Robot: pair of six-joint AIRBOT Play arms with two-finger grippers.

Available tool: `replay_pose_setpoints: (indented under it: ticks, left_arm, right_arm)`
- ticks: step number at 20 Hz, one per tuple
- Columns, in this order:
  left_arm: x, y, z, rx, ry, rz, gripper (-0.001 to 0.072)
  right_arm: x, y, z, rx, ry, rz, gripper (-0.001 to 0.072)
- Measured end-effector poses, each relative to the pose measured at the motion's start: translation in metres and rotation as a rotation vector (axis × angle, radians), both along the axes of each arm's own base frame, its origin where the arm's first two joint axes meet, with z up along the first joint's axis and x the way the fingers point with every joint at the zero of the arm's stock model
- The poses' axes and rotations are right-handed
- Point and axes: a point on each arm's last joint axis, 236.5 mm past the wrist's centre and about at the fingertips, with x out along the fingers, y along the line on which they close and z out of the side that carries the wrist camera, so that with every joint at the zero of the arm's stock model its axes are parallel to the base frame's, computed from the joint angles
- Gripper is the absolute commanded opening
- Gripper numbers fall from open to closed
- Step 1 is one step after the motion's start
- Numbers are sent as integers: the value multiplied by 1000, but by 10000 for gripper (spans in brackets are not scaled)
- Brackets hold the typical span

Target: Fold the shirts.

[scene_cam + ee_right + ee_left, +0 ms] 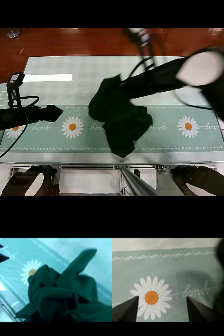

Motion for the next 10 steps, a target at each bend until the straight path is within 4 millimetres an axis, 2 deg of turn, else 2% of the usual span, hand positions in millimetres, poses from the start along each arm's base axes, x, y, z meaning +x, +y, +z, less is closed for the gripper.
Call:
replay_pose_setpoints:
  ticks: [1, 2, 4, 6, 7, 8, 10]
  left_arm:
    - [0, 0, 0, -2, 0, 0, 702]
    - [0, -1, 0, -3, 1, 0, 702]
    - [0, -1, 0, -4, 1, 0, 703]
    - [-1, -1, 0, -5, 4, -2, 702]
    - [-3, -1, -1, -4, 13, -5, 702]
    - [-4, 0, -3, 0, 20, -5, 702]
    - [-9, 10, -10, 24, 60, 10, 702]
  right_arm:
    - [-5, 20, -20, 11, 50, 19, 212]
    - [-9, 39, -39, 24, 100, 31, 592]
    - [-12, 62, -64, 55, 180, 27, 621]
    - [-3, 60, -70, 82, 229, 3, 621]
    - [7, 50, -66, 91, 238, -20, 621]
    - [19, 29, -60, 87, 237, -49, 620]
    - [43, -29, -44, 51, 206, -130, 620]
